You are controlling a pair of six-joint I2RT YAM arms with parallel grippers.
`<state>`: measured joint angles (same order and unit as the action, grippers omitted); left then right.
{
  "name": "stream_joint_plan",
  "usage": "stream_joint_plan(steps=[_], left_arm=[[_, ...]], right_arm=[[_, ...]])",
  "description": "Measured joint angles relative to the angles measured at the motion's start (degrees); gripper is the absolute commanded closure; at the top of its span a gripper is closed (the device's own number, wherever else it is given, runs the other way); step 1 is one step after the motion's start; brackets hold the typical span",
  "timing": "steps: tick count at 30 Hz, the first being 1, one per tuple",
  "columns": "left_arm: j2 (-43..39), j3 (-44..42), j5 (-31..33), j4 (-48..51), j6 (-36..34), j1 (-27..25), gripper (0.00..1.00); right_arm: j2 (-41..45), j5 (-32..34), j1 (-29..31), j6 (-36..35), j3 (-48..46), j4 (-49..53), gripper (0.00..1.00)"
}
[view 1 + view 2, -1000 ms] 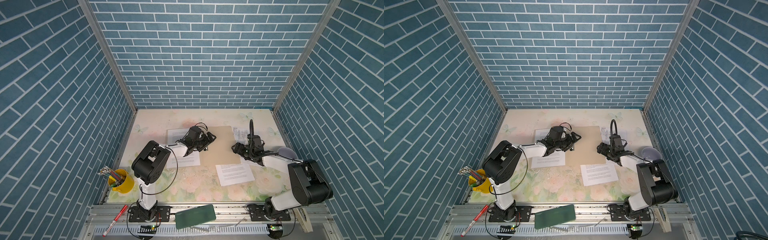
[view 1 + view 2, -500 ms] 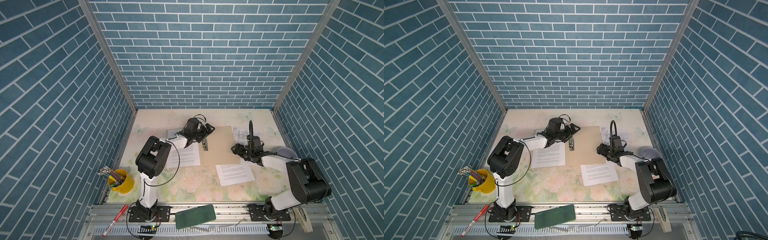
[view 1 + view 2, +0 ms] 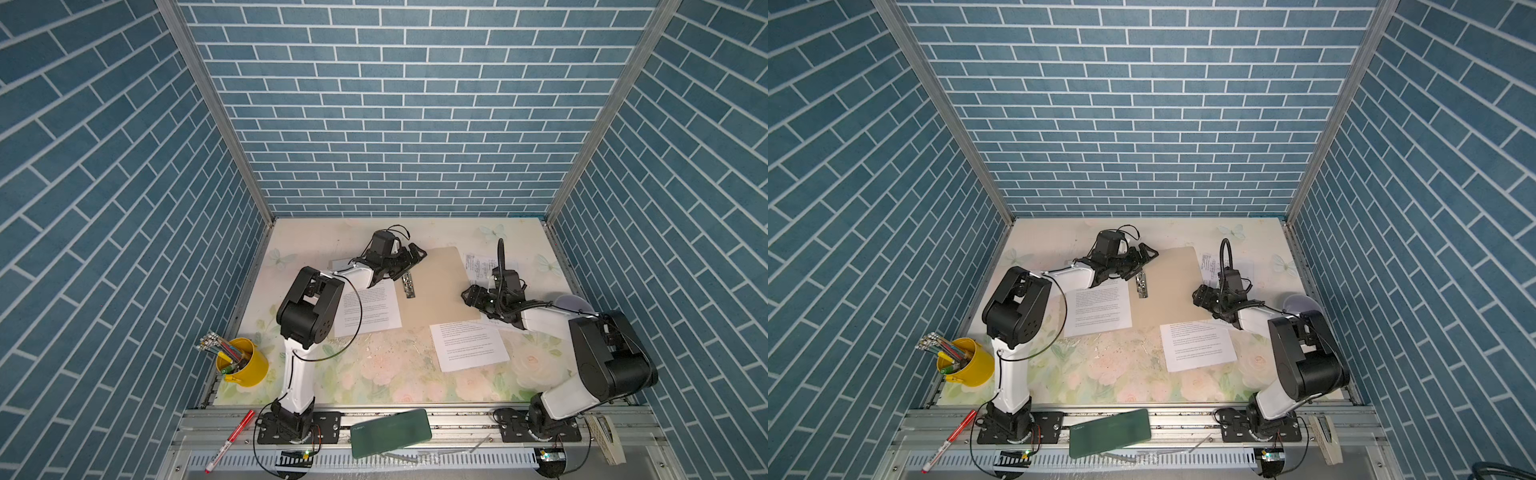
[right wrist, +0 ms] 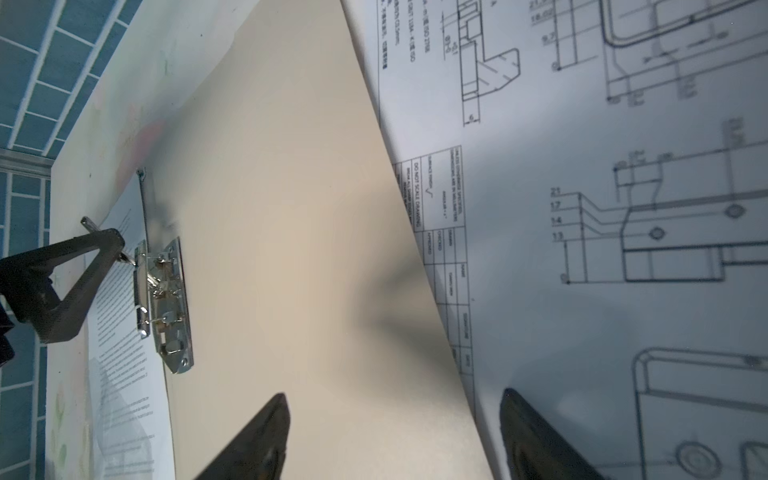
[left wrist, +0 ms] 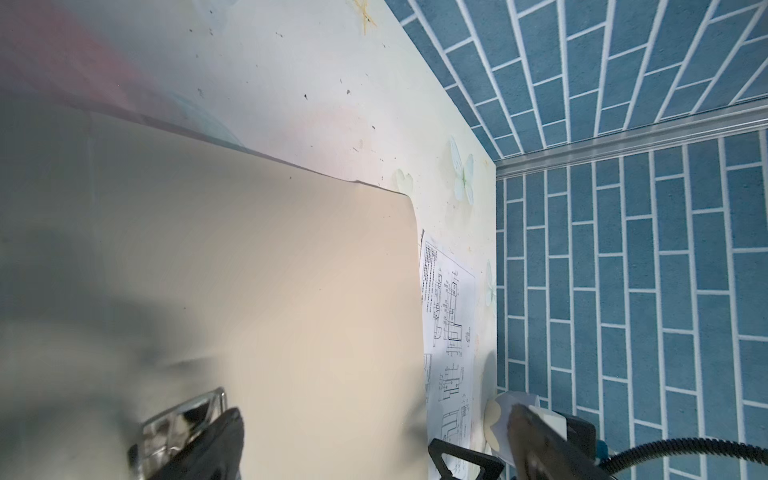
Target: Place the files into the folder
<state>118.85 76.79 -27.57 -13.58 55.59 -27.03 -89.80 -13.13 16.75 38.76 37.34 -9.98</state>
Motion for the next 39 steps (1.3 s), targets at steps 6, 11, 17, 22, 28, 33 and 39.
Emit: stream_joint_plan(steps=[6,11,17,22,28,33,39], left_arm=[[-2.43,-2.82,-1.31,-1.4,-0.13,-0.11,0.0],[-5.14,-4.98,-2.21,-2.73,-0.13,-0.52,0.0],[-7.37,-7.85,-2.27,-4.33,-0.31,-1.14,0.0],[-8.61,-10.4,-1.79,-4.13,-1.05,-1.22,0.0],[-11.13,-11.61,-0.07,-2.1,-3.17,-1.4,0.0],[-12.79,-12.44,0.33,-2.19,-3.85,-1.4,0.0],[-13.6,-14.43,0.55,-1.6,-4.85,-1.4,0.0]], right_arm=[[-1.75,-1.07,-0.07,-0.98,1.55,-0.57,0.21],[-3.65,-2.58,-0.17,-1.7,3.08,-1.27,0.23],[-5.01,-4.92,-0.39,-1.73,3.72,-2.62,0.27],[-5.2,-7.1,-0.42,-1.7,3.72,-2.75,0.29],[-5.2,-9.27,-0.24,-1.46,3.72,-2.47,0.31],[-5.77,-11.13,0.74,-1.07,3.87,-2.54,0.33],[-7.48,-11.98,3.17,-0.02,5.44,-3.02,0.33]])
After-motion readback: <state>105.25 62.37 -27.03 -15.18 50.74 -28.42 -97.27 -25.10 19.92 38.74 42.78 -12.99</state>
